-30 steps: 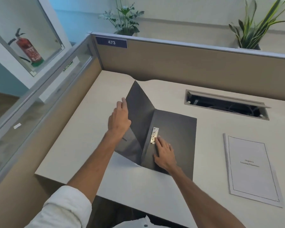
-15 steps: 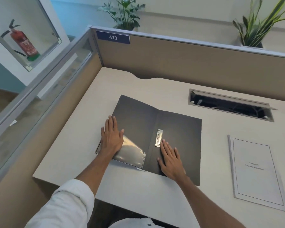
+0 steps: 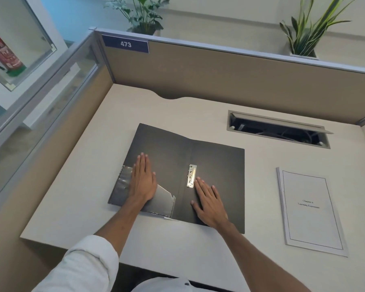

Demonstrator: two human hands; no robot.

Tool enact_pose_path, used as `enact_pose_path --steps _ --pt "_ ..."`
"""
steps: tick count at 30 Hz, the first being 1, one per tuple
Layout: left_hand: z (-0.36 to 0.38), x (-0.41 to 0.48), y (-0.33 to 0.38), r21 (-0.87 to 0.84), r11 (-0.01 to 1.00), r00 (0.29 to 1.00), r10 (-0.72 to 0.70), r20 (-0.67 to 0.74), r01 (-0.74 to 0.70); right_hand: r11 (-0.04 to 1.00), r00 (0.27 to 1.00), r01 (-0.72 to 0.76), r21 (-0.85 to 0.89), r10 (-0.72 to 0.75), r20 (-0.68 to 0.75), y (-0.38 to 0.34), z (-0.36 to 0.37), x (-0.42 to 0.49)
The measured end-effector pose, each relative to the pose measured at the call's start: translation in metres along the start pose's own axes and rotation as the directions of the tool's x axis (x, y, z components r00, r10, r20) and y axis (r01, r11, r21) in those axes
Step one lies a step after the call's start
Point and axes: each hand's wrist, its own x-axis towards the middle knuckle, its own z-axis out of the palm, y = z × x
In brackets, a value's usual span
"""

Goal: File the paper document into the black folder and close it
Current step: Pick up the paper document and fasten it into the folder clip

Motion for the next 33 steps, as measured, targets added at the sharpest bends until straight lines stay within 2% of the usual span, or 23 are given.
enact_pose_path --steps 4,9,21,33 --pt "0.003 0.007 0.031 -0.038 0.975 0.974 0.22 0.052 -0.218 0.996 0.995 -0.078 0.039 0.08 -0.061 0.01 -0.012 0.004" --pt "0.01 0.015 0.069 -0.069 0.913 0.884 0.406 0.231 -0.402 0.984 0.984 -0.177 0.037 0.177 -0.015 0.033 -0.03 0.013" --pt "0.021 0.035 0.075 -0.066 0.908 0.826 0.405 0.392 -0.415 0.973 0.977 -0.211 0.096 0.21 0.023 0.055 -0.038 0.029" --pt "0.027 0.035 0.075 -0.044 0.911 0.835 0.395 0.385 -0.41 0.975 0.978 -0.207 0.076 0.206 0.027 0.057 -0.032 0.03"
